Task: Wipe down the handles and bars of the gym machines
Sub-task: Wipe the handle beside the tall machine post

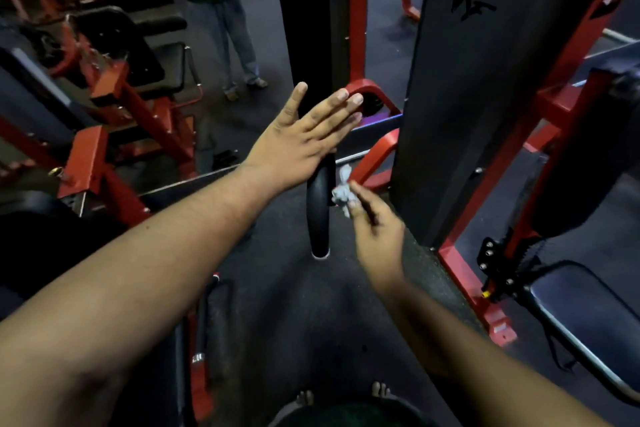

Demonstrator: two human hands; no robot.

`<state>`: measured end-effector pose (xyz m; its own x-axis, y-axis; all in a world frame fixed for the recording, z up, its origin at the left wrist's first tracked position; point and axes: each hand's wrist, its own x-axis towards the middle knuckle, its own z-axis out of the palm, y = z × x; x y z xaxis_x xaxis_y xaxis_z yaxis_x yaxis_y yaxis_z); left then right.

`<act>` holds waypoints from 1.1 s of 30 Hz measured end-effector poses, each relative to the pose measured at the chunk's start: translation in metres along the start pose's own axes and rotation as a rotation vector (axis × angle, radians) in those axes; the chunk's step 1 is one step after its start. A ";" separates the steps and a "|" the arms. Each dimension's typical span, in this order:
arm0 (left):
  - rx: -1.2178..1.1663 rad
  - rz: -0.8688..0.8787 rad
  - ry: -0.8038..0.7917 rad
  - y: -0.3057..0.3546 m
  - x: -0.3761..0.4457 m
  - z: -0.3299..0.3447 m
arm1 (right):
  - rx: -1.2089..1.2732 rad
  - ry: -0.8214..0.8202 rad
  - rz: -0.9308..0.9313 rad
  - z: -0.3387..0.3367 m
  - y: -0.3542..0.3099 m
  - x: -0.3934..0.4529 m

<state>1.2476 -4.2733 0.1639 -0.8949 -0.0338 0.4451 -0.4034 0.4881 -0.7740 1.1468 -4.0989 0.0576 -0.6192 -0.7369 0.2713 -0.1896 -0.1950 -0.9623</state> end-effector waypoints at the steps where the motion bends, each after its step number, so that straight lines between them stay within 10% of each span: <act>1: -0.015 -0.032 -0.019 0.003 -0.001 -0.002 | 0.063 -0.037 0.013 0.008 -0.007 0.010; 14: -0.288 -0.225 -0.205 0.016 -0.023 -0.027 | -0.202 -0.175 0.032 0.000 0.041 -0.024; 22: -0.629 -0.378 -0.247 0.013 -0.057 -0.036 | -0.322 -0.235 -0.551 0.012 -0.002 0.007; 27: -0.799 -0.620 -0.291 0.039 -0.058 -0.045 | -0.204 -0.071 -0.315 0.015 0.012 -0.033; 33: -0.913 -0.821 -0.386 0.069 -0.044 -0.061 | -0.268 -0.239 -0.128 -0.016 0.043 -0.037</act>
<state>1.2708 -4.1852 0.1183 -0.5071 -0.7810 0.3644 -0.7204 0.6162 0.3183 1.1492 -4.0694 0.0061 -0.3885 -0.8536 0.3469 -0.4664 -0.1425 -0.8730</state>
